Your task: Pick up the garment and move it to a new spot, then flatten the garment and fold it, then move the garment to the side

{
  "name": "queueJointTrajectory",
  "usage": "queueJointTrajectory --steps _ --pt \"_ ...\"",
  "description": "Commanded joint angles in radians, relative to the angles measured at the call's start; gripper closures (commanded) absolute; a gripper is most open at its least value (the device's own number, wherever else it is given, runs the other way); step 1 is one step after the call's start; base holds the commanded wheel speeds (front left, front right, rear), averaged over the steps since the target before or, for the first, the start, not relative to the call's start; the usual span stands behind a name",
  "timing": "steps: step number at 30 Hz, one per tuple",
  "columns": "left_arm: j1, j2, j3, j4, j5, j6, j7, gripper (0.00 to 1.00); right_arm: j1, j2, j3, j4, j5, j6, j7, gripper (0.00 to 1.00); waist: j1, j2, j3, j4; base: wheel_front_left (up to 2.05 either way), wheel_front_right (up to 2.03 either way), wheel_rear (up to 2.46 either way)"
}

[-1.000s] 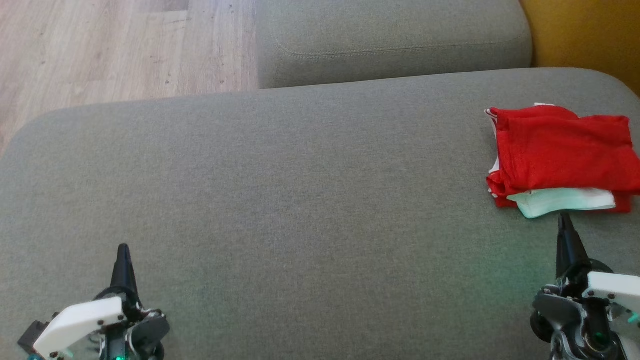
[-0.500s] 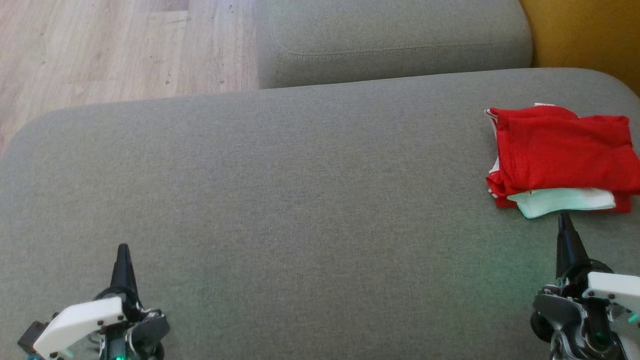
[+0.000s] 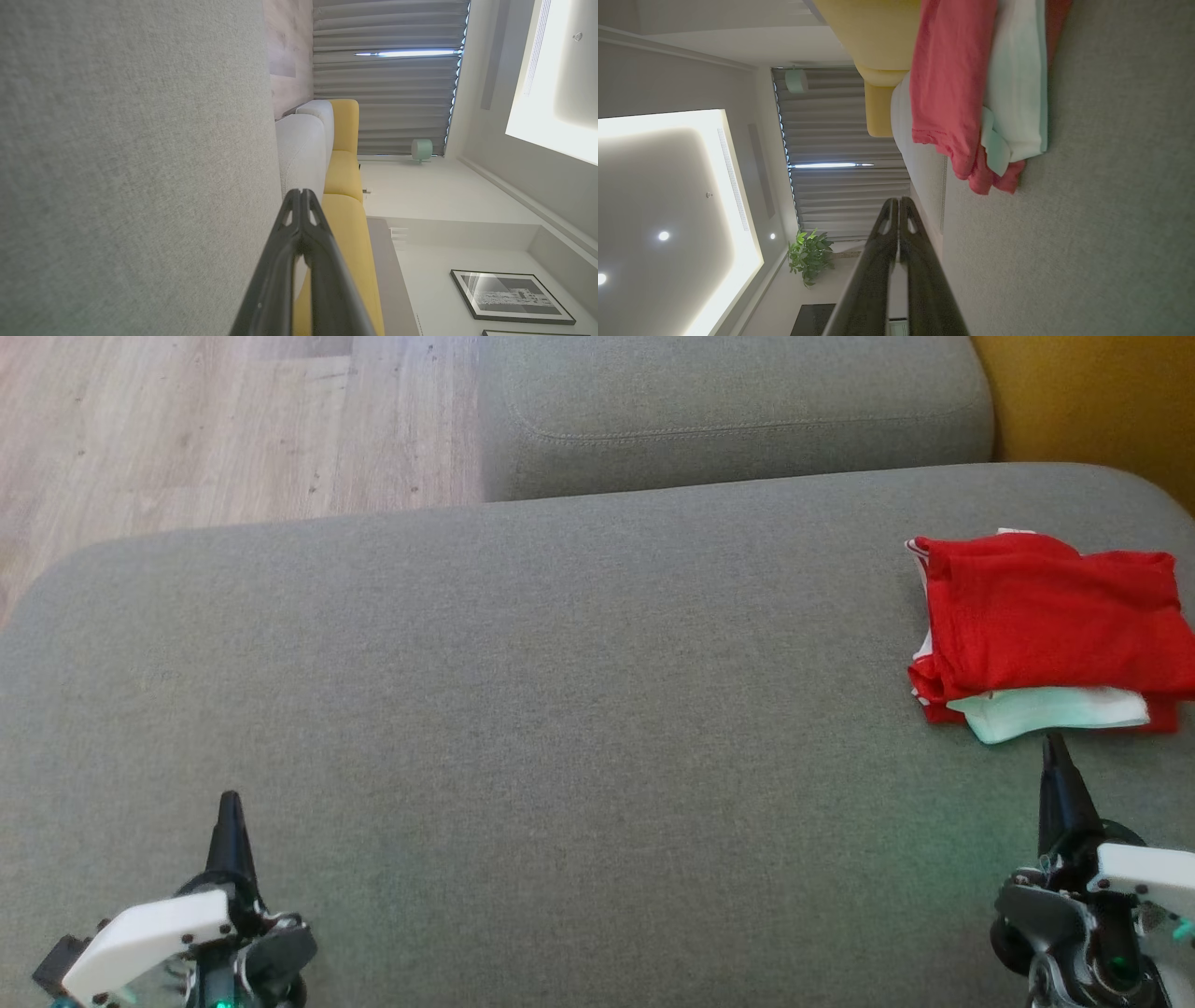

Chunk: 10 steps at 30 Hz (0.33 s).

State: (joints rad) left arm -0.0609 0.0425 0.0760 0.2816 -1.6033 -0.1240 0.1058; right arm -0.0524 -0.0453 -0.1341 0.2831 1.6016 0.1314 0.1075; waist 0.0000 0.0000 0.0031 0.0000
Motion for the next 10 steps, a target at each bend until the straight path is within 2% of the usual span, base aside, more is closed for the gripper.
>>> queueJointTrajectory --steps 1,10 --pt "-0.047 0.008 0.038 -0.036 -0.006 -0.007 0.007 1.00 -0.056 -0.005 0.020 -0.038 0.007 -0.001 0.006 1.00 0.0000 0.0000 0.000 0.000 0.00 0.00 0.00" --pt "-0.047 0.008 0.038 -0.036 -0.006 -0.007 0.007 1.00 -0.056 -0.005 0.020 -0.038 0.007 -0.001 0.006 1.00 0.0000 0.0000 0.000 0.000 0.00 0.00 0.00"
